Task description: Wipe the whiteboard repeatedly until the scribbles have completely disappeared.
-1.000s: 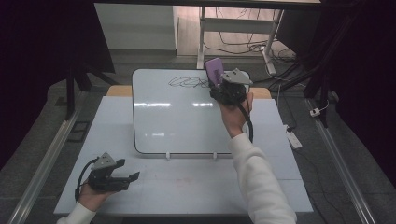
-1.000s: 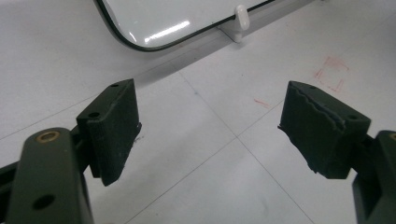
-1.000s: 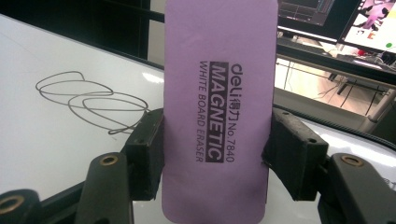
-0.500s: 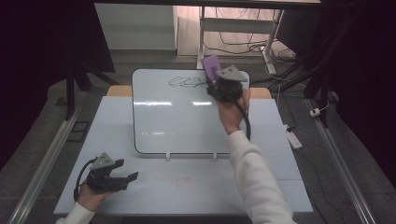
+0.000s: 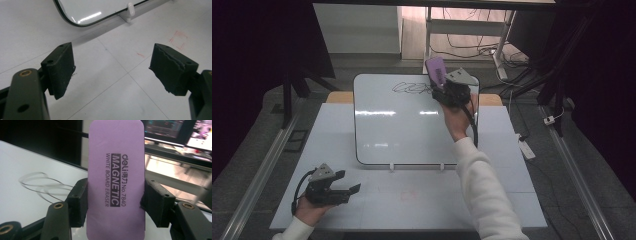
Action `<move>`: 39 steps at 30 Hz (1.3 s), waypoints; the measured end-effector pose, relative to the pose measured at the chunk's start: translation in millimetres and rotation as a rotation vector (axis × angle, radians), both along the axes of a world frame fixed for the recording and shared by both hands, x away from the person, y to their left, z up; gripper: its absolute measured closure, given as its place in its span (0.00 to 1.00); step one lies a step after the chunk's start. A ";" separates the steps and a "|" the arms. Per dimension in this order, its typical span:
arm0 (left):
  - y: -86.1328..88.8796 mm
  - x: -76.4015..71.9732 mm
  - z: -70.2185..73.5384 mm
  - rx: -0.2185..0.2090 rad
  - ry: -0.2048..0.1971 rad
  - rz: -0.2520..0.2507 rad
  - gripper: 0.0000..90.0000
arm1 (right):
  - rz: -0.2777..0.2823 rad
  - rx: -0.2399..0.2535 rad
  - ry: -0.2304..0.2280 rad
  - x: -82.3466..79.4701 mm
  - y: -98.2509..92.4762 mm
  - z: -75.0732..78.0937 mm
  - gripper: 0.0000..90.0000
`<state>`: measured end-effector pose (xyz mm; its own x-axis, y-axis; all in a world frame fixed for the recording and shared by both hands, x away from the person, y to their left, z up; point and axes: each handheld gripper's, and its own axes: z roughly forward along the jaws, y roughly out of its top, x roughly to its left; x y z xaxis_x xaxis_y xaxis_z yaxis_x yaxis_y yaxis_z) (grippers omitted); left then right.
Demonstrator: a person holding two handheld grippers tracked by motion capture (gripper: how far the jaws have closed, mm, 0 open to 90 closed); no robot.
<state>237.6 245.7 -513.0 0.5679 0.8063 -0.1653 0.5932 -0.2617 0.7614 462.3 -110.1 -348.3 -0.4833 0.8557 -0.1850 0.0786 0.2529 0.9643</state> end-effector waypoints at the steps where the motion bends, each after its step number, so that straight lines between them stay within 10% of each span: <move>1: 0.1 0.0 -0.1 -0.001 0.000 0.000 0.23 | 0.014 -0.002 -0.002 -0.1 6.2 -0.5 0.45; 11: 0.5 0.0 -0.4 -0.001 -0.001 -0.002 0.23 | 0.106 0.003 0.003 -1.9 32.6 -4.4 0.45; 23: -0.6 0.2 0.3 0.000 0.000 -0.003 0.23 | -0.007 0.032 -0.003 -0.6 -5.9 1.7 0.45; 39: 0.1 -0.5 0.9 -0.005 -0.007 -0.006 0.23 | 0.128 0.008 -0.004 -8.1 61.8 -13.8 0.45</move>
